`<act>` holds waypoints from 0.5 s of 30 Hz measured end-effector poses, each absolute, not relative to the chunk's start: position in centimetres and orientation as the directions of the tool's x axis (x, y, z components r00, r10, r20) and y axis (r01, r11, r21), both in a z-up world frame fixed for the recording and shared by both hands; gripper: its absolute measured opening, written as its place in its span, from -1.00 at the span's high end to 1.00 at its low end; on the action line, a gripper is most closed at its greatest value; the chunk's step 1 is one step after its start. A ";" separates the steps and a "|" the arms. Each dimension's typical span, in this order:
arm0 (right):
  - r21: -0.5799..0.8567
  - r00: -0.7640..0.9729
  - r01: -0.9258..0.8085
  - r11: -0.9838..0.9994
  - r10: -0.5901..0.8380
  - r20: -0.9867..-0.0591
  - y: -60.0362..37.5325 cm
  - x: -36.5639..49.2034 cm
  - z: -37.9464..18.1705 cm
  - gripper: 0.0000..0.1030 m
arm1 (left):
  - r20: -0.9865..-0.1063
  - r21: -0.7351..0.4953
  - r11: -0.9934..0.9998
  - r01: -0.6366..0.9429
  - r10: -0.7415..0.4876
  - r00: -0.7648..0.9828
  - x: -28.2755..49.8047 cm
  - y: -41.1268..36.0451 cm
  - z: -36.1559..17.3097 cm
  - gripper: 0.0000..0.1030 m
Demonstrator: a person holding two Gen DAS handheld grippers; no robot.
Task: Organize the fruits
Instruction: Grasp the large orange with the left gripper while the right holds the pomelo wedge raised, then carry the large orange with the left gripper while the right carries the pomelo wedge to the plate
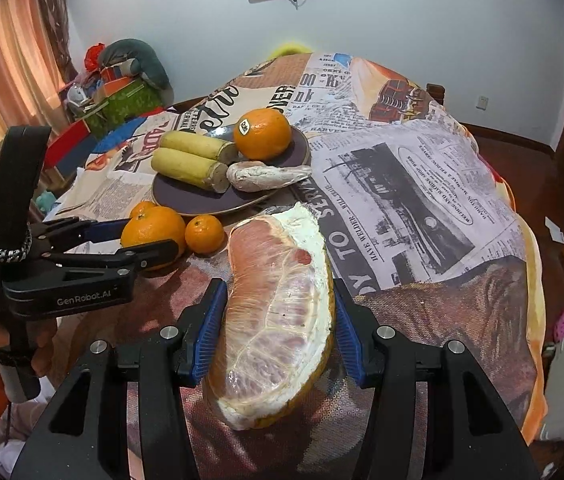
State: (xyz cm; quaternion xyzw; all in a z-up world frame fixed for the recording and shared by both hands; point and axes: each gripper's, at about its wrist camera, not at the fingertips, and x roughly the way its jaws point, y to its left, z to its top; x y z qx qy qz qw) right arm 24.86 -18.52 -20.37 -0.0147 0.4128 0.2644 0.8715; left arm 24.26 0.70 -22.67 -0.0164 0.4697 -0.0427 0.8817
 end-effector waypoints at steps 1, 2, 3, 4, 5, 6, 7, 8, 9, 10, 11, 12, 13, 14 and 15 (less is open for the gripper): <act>0.192 0.522 -0.473 0.860 0.449 -0.725 -18.6 24.9 -20.3 0.06 | -0.827 -0.076 0.995 0.060 -0.097 0.554 24.2 0.8 -22.6 -0.22; 0.191 0.525 -0.472 0.860 0.449 -0.723 -18.6 24.8 -20.1 0.06 | -0.826 -0.092 0.994 0.059 -0.109 0.553 24.1 0.9 -22.5 -0.22; 0.191 0.527 -0.472 0.861 0.449 -0.722 -18.7 24.8 -20.1 0.06 | -0.825 -0.104 0.993 0.061 -0.121 0.552 23.9 1.0 -22.3 -0.22; 0.193 0.528 -0.473 0.860 0.451 -0.720 -18.7 24.8 -20.0 0.06 | -0.821 -0.109 0.992 0.064 -0.126 0.556 23.7 1.1 -22.1 -0.22; 0.194 0.527 -0.475 0.859 0.454 -0.719 -18.7 24.8 -19.9 0.06 | -0.818 -0.109 0.992 0.066 -0.127 0.561 23.5 1.0 -21.9 -0.22; 0.192 0.528 -0.475 0.859 0.453 -0.718 -18.6 24.8 -19.9 0.06 | -0.812 -0.105 0.992 0.070 -0.126 0.570 23.1 1.0 -21.6 -0.21; 0.190 0.529 -0.476 0.859 0.452 -0.718 -18.6 24.8 -19.9 0.06 | -0.808 -0.103 0.992 0.073 -0.126 0.576 22.9 0.9 -21.4 -0.21; 0.189 0.528 -0.477 0.858 0.452 -0.719 -18.5 24.9 -19.9 0.06 | -0.801 -0.101 0.992 0.080 -0.128 0.585 22.6 0.9 -21.0 -0.21; 0.192 0.527 -0.478 0.857 0.454 -0.718 -18.4 24.9 -19.9 0.06 | -0.796 -0.099 0.992 0.084 -0.130 0.591 22.3 0.9 -20.7 -0.21; 0.194 0.527 -0.478 0.857 0.456 -0.717 -18.3 24.9 -19.9 0.06 | -0.792 -0.098 0.991 0.086 -0.130 0.596 22.1 0.9 -20.4 -0.21; 0.194 0.528 -0.480 0.856 0.458 -0.715 -18.2 24.9 -19.8 0.06 | -0.784 -0.099 0.991 0.088 -0.132 0.606 21.8 1.0 -19.9 -0.21; 0.192 0.531 -0.482 0.855 0.459 -0.712 -18.1 25.0 -19.6 0.06 | -0.779 -0.100 0.991 0.089 -0.133 0.613 21.7 1.1 -19.5 -0.21; 0.191 0.534 -0.483 0.854 0.460 -0.710 -18.0 25.0 -19.6 0.06 | -0.773 -0.101 0.991 0.088 -0.134 0.621 21.5 1.2 -19.2 -0.21; 0.190 0.537 -0.485 0.854 0.462 -0.706 -18.0 25.0 -19.4 0.06 | -0.767 -0.103 0.991 0.086 -0.134 0.627 21.4 1.3 -18.9 -0.21; 0.190 0.540 -0.486 0.853 0.464 -0.702 -17.9 25.2 -19.2 0.06 | -0.761 -0.106 0.991 0.084 -0.135 0.634 21.3 1.5 -18.5 -0.21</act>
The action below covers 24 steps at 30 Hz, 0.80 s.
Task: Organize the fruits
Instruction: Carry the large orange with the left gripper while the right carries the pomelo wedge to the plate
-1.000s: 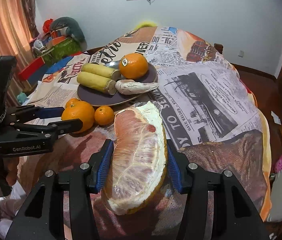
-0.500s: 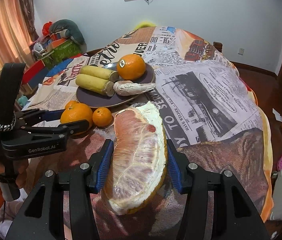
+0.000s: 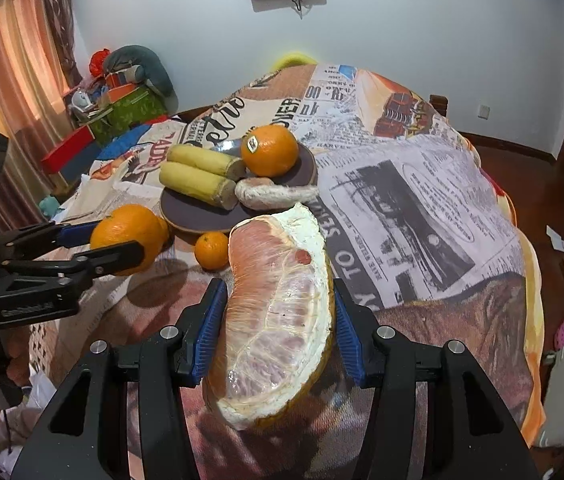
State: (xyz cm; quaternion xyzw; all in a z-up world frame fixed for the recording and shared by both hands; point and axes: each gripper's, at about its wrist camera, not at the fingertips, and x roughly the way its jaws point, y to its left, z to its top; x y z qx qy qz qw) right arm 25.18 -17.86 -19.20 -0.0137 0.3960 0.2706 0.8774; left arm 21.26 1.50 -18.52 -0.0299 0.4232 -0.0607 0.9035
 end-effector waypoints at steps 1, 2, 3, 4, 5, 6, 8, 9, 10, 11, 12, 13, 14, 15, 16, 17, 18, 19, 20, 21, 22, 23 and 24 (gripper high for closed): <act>0.190 0.543 -0.486 0.853 0.466 -0.699 -17.8 25.3 -19.1 0.06 | -0.752 -0.112 0.991 0.079 -0.136 0.644 21.2 1.8 -18.1 -0.21; 0.189 0.547 -0.487 0.853 0.466 -0.696 -17.7 25.4 -18.9 0.06 | -0.745 -0.120 0.990 0.074 -0.139 0.652 21.2 2.0 -17.7 -0.21; 0.190 0.550 -0.487 0.853 0.468 -0.692 -17.7 25.5 -18.7 0.06 | -0.739 -0.125 0.990 0.071 -0.141 0.658 21.3 2.3 -17.5 -0.21; 0.191 0.552 -0.488 0.852 0.471 -0.688 -17.6 25.7 -18.6 0.06 | -0.733 -0.129 0.989 0.068 -0.141 0.665 21.4 2.4 -17.2 -0.21; 0.194 0.553 -0.489 0.851 0.474 -0.685 -17.5 25.8 -18.5 0.06 | -0.724 -0.132 0.989 0.062 -0.139 0.676 21.4 2.7 -16.8 -0.21; 0.194 0.556 -0.490 0.850 0.476 -0.682 -17.3 25.9 -18.4 0.06 | -0.718 -0.134 0.989 0.059 -0.138 0.682 21.5 2.8 -16.5 -0.21; 0.193 0.559 -0.494 0.848 0.480 -0.676 -17.1 26.3 -18.2 0.06 | -0.706 -0.138 0.989 0.054 -0.136 0.695 21.7 3.2 -16.0 -0.21; 0.193 0.560 -0.496 0.847 0.482 -0.674 -17.0 26.4 -18.1 0.06 | -0.701 -0.139 0.989 0.049 -0.133 0.701 21.8 3.4 -15.7 -0.21; 0.192 0.561 -0.498 0.846 0.483 -0.672 -16.9 26.6 -18.0 0.06 | -0.697 -0.138 0.989 0.046 -0.130 0.705 22.1 3.6 -15.5 -0.21; 0.191 0.563 -0.499 0.845 0.484 -0.670 -16.7 26.8 -18.0 0.06 | -0.693 -0.138 0.989 0.043 -0.128 0.709 22.2 3.8 -15.4 -0.21; 0.189 0.565 -0.501 0.844 0.485 -0.668 -16.6 27.0 -17.9 0.06 | -0.689 -0.138 0.990 0.041 -0.125 0.714 22.4 4.0 -15.2 -0.21; 0.187 0.565 -0.504 0.843 0.486 -0.667 -16.5 27.2 -17.9 0.06 | -0.686 -0.136 0.990 0.039 -0.122 0.718 22.5 4.2 -15.1 -0.21; 0.184 0.567 -0.506 0.843 0.486 -0.665 -16.3 27.5 -17.8 0.06 | -0.683 -0.135 0.990 0.036 -0.119 0.721 22.6 4.3 -15.1 -0.21; 0.181 0.568 -0.509 0.841 0.487 -0.663 -16.0 27.7 -17.8 0.06 | -0.680 -0.132 0.991 0.033 -0.115 0.724 22.9 4.5 -15.0 -0.21; 0.180 0.568 -0.512 0.840 0.488 -0.663 -15.9 27.9 -17.7 0.06 | -0.679 -0.131 0.991 0.031 -0.113 0.725 23.0 4.7 -15.0 -0.21; 0.177 0.569 -0.514 0.839 0.488 -0.662 -15.6 28.2 -17.7 0.06 | -0.677 -0.130 0.991 0.028 -0.109 0.728 23.3 4.8 -15.0 -0.21; 0.175 0.569 -0.516 0.838 0.489 -0.661 -15.5 28.3 -17.7 0.06 | -0.675 -0.128 0.991 0.026 -0.106 0.731 23.6 5.0 -14.9 -0.21; 0.174 0.569 -0.520 0.836 0.491 -0.660 -15.3 28.5 -17.7 0.06 | -0.673 -0.127 0.992 0.024 -0.104 0.733 23.9 5.1 -14.9 -0.21; 0.172 0.568 -0.524 0.834 0.493 -0.659 -15.0 28.8 -17.6 0.06 | -0.671 -0.128 0.992 0.023 -0.103 0.734 24.1 5.3 -14.9 -0.21; 0.172 0.568 -0.527 0.832 0.496 -0.657 -14.7 29.2 -17.6 0.06 | -0.669 -0.128 0.991 0.022 -0.103 0.736 24.4 5.4 -14.9 -0.21; 0.174 0.566 -0.531 0.830 0.500 -0.656 -14.5 29.5 -17.6 0.06 | -0.667 -0.129 0.991 0.021 -0.102 0.738 24.6 5.5 -15.0 -0.21; 0.178 0.562 -0.535 0.826 0.505 -0.656 -14.2 29.8 -17.7 0.06 | -0.665 -0.129 0.992 0.019 -0.101 0.740 24.8 5.7 -15.0 -0.21; 0.179 0.558 -0.540 0.823 0.509 -0.655 -13.9 30.2 -17.7 0.06 | -0.663 -0.129 0.991 0.018 -0.100 0.742 25.1 5.8 -15.1 -0.21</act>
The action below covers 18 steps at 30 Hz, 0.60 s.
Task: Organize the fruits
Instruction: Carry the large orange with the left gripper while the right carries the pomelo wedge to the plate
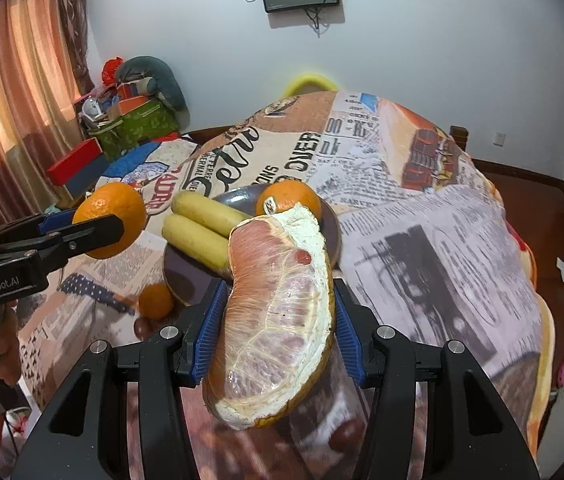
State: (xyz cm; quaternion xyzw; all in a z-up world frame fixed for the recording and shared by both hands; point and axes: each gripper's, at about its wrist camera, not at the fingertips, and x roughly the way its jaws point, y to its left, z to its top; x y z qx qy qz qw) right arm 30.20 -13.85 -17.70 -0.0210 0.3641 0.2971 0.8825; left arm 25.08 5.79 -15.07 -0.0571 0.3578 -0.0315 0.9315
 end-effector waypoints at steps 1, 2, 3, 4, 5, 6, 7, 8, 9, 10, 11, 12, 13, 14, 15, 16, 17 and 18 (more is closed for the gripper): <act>0.178 0.557 -0.543 0.820 0.511 -0.655 -13.6 30.4 -17.7 0.06 | -0.661 -0.130 0.991 0.017 -0.100 0.743 25.2 5.9 -15.1 -0.21; 0.176 0.555 -0.549 0.817 0.514 -0.654 -13.2 30.7 -17.8 0.06 | -0.659 -0.133 0.991 0.017 -0.101 0.745 25.6 6.0 -15.2 -0.21; 0.174 0.551 -0.556 0.813 0.517 -0.655 -12.7 31.0 -17.8 0.06 | -0.658 -0.134 0.991 0.018 -0.102 0.746 25.8 6.1 -15.2 -0.21; 0.173 0.549 -0.560 0.810 0.519 -0.655 -12.4 31.2 -17.9 0.06 | -0.657 -0.134 0.991 0.018 -0.102 0.747 26.1 6.2 -15.3 -0.21; 0.170 0.546 -0.566 0.806 0.522 -0.656 -11.9 31.6 -17.9 0.06 | -0.655 -0.134 0.991 0.018 -0.102 0.749 26.4 6.3 -15.4 -0.21; 0.168 0.543 -0.572 0.803 0.523 -0.657 -11.4 31.9 -18.0 0.06 | -0.652 -0.132 0.991 0.017 -0.100 0.751 26.8 6.3 -15.5 -0.21; 0.166 0.540 -0.576 0.801 0.525 -0.658 -11.1 32.3 -18.1 0.06 | -0.650 -0.131 0.991 0.014 -0.096 0.754 27.1 6.4 -15.6 -0.21; 0.164 0.538 -0.579 0.799 0.525 -0.659 -10.8 32.6 -18.1 0.06 | -0.649 -0.131 0.991 0.010 -0.094 0.755 27.4 6.6 -15.6 -0.21; 0.161 0.536 -0.583 0.796 0.526 -0.660 -10.5 32.9 -18.2 0.06 | -0.649 -0.132 0.991 0.009 -0.093 0.755 27.7 6.7 -15.7 -0.21; 0.158 0.533 -0.588 0.794 0.527 -0.662 -10.1 33.3 -18.3 0.06 | -0.648 -0.138 0.990 0.007 -0.096 0.756 28.2 6.9 -15.8 -0.21; 0.154 0.532 -0.592 0.791 0.527 -0.663 -9.8 33.6 -18.4 0.06 | -0.647 -0.142 0.990 0.005 -0.097 0.756 28.6 7.1 -15.9 -0.21; 0.149 0.531 -0.596 0.789 0.526 -0.664 -9.4 34.0 -18.4 0.06 | -0.646 -0.145 0.989 0.003 -0.097 0.757 28.7 7.3 -15.9 -0.21; 0.146 0.529 -0.599 0.787 0.527 -0.665 -9.2 34.4 -18.5 0.06 | -0.645 -0.146 0.989 0.002 -0.097 0.758 29.0 7.4 -15.9 -0.21; 0.145 0.527 -0.602 0.785 0.527 -0.667 -9.0 34.7 -18.5 0.06 | -0.644 -0.145 0.989 0.000 -0.095 0.759 29.4 7.6 -16.0 -0.21; 0.143 0.523 -0.605 0.783 0.527 -0.670 -8.7 35.1 -18.6 0.06 | -0.643 -0.144 0.990 -0.001 -0.093 0.761 29.7 7.7 -16.0 -0.21; 0.140 0.522 -0.607 0.782 0.526 -0.672 -8.5 35.4 -18.7 0.06 | -0.642 -0.143 0.990 -0.001 -0.092 0.761 29.9 7.8 -16.0 -0.21; 0.137 0.521 -0.610 0.781 0.525 -0.673 -8.4 35.6 -18.7 0.06 | -0.641 -0.141 0.990 -0.001 -0.090 0.762 30.2 7.9 -16.1 -0.21; 0.133 0.521 -0.612 0.780 0.524 -0.674 -8.1 35.9 -18.8 0.06 | -0.641 -0.140 0.990 -0.001 -0.090 0.762 30.3 7.9 -16.2 -0.21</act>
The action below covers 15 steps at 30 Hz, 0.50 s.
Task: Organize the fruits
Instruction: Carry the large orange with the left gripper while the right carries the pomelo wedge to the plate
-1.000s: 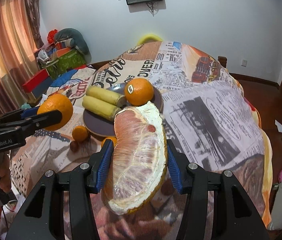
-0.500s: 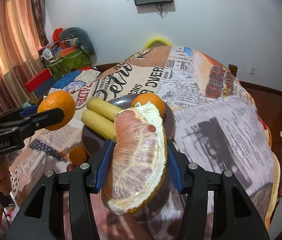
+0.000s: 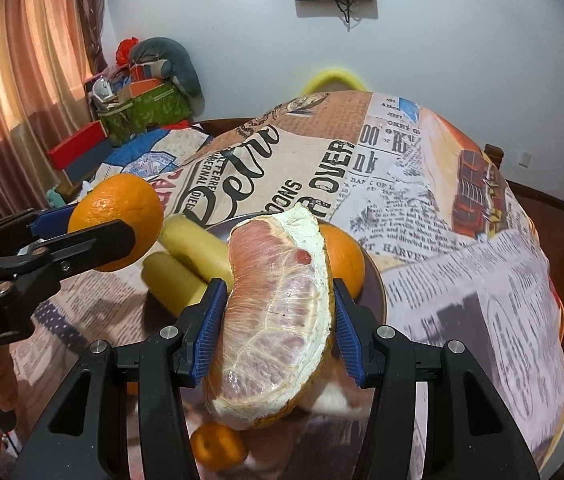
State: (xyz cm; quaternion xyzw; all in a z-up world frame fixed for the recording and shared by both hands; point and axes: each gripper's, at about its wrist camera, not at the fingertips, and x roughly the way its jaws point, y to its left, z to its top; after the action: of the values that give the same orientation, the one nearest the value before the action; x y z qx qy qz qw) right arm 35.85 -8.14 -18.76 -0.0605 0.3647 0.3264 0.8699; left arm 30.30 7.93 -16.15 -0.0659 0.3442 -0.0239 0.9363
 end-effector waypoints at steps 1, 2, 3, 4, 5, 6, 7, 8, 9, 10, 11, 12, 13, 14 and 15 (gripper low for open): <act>0.132 0.520 -0.614 0.778 0.524 -0.675 -8.1 36.1 -18.8 0.06 | -0.642 -0.137 0.991 0.001 -0.090 0.761 30.6 8.0 -16.3 -0.21; 0.130 0.518 -0.617 0.776 0.524 -0.676 -7.9 36.2 -18.8 0.06 | -0.643 -0.135 0.991 0.001 -0.089 0.760 30.8 8.0 -16.3 -0.21; 0.128 0.517 -0.619 0.775 0.524 -0.676 -7.8 36.3 -18.9 0.06 | -0.645 -0.134 0.991 0.003 -0.090 0.759 31.0 8.1 -16.5 -0.21; 0.127 0.515 -0.622 0.773 0.525 -0.678 -7.7 36.4 -19.0 0.06 | -0.646 -0.134 0.991 0.006 -0.092 0.757 31.2 8.1 -16.6 -0.21; 0.126 0.512 -0.625 0.771 0.525 -0.680 -7.7 36.5 -19.0 0.06 | -0.648 -0.134 0.991 0.007 -0.093 0.756 31.4 8.1 -16.7 -0.21; 0.125 0.508 -0.628 0.768 0.525 -0.683 -7.6 36.5 -19.1 0.06 | -0.650 -0.135 0.991 0.008 -0.094 0.754 31.5 8.2 -16.8 -0.21; 0.125 0.504 -0.630 0.767 0.525 -0.686 -7.6 36.7 -19.2 0.06 | -0.653 -0.136 0.991 0.004 -0.093 0.751 31.7 8.2 -16.9 -0.21; 0.125 0.498 -0.632 0.765 0.525 -0.691 -7.5 36.7 -19.3 0.06 | -0.655 -0.139 0.990 -0.003 -0.090 0.751 31.7 8.3 -17.0 -0.21; 0.124 0.495 -0.634 0.763 0.524 -0.693 -7.5 36.8 -19.4 0.06 | -0.656 -0.146 0.989 -0.010 -0.089 0.750 31.8 8.5 -17.1 -0.21; 0.115 0.496 -0.639 0.761 0.522 -0.694 -7.5 36.8 -19.5 0.06 | -0.657 -0.151 0.988 -0.012 -0.091 0.748 32.0 8.5 -17.1 -0.21; 0.106 0.497 -0.642 0.759 0.518 -0.696 -7.4 36.7 -19.4 0.05 | -0.658 -0.158 0.987 -0.015 -0.094 0.747 32.0 8.7 -17.2 -0.21; 0.101 0.496 -0.644 0.758 0.515 -0.699 -7.3 36.6 -19.4 0.05 | -0.658 -0.162 0.987 -0.018 -0.094 0.747 32.1 8.8 -17.2 -0.21; 0.099 0.494 -0.645 0.758 0.512 -0.702 -7.2 36.8 -19.4 0.05 | -0.659 -0.161 0.987 -0.020 -0.093 0.746 32.2 8.8 -17.2 -0.21; 0.100 0.492 -0.646 0.756 0.514 -0.703 -7.3 36.7 -19.4 0.05 | -0.660 -0.160 0.987 -0.021 -0.091 0.746 32.2 8.8 -17.2 -0.21; 0.105 0.492 -0.645 0.757 0.517 -0.701 -7.4 36.7 -19.3 0.05 | -0.660 -0.159 0.987 -0.022 -0.089 0.745 32.2 8.8 -17.2 -0.21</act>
State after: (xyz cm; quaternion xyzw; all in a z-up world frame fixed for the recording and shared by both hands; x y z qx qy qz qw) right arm 36.75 -7.39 -19.30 -0.0860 0.3738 0.3381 0.8594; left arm 32.24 8.80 -17.21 -0.0784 0.3563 -0.0181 0.9309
